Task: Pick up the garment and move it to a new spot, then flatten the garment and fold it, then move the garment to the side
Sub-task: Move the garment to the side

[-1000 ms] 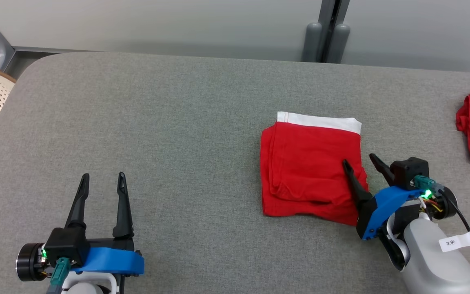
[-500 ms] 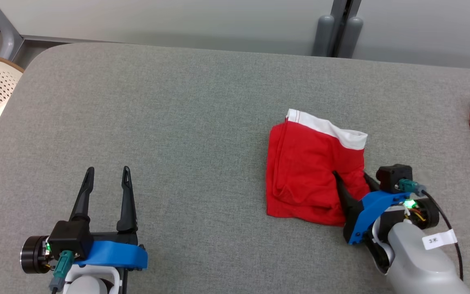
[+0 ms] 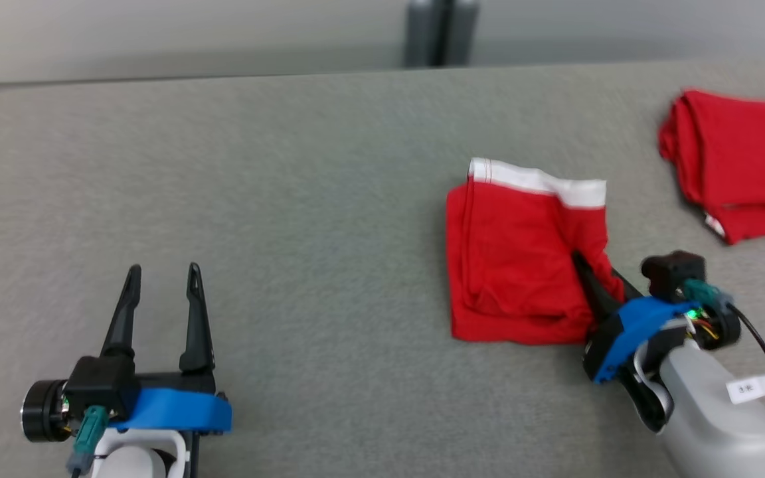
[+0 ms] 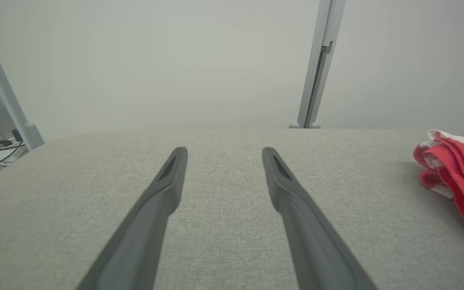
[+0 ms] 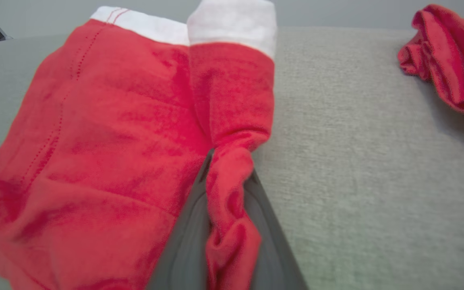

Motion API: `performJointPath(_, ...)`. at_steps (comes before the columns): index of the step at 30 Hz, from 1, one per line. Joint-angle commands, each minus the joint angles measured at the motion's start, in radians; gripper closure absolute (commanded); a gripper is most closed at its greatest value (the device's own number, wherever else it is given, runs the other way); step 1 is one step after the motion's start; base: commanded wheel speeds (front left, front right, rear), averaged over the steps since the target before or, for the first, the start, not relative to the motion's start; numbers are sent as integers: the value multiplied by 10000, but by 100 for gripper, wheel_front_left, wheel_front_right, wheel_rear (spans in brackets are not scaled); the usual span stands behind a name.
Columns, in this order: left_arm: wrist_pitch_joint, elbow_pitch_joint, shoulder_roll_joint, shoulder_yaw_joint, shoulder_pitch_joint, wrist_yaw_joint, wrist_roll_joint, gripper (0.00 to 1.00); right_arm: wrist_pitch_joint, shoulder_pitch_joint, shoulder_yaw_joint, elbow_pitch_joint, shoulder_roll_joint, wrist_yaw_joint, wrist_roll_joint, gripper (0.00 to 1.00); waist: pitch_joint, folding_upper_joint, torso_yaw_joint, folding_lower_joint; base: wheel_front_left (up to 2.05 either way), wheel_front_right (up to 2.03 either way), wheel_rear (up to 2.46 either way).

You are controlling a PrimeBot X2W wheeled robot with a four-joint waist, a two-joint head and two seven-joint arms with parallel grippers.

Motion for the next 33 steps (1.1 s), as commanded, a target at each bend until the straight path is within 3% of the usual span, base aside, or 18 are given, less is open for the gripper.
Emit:
performJointPath(1,-47,-53,45,14,-160,-13,62,0,-48,102,-23,-78,-149,-3,66,100,-40,0,-184,0,0,0,0)
performJointPath(6,-47,-241,243,34,-528,-61,214,0,-61,192,-129,-800,-722,-3,226,100,546,0,-1076,0,0,0,0)
performJointPath(12,-47,-405,473,214,-890,-22,270,0,-66,357,-669,-1546,-1136,-3,118,100,1023,0,-1630,0,0,0,0)
performJointPath(21,-47,-474,558,164,-1109,-95,323,0,-67,-756,-670,-1787,-1797,-3,-310,100,1294,0,-1452,0,0,0,0)
performJointPath(33,-47,-1076,730,102,-1537,-114,419,0,1004,-3309,-109,-872,-4532,-3,545,100,2431,0,-949,0,0,0,0)
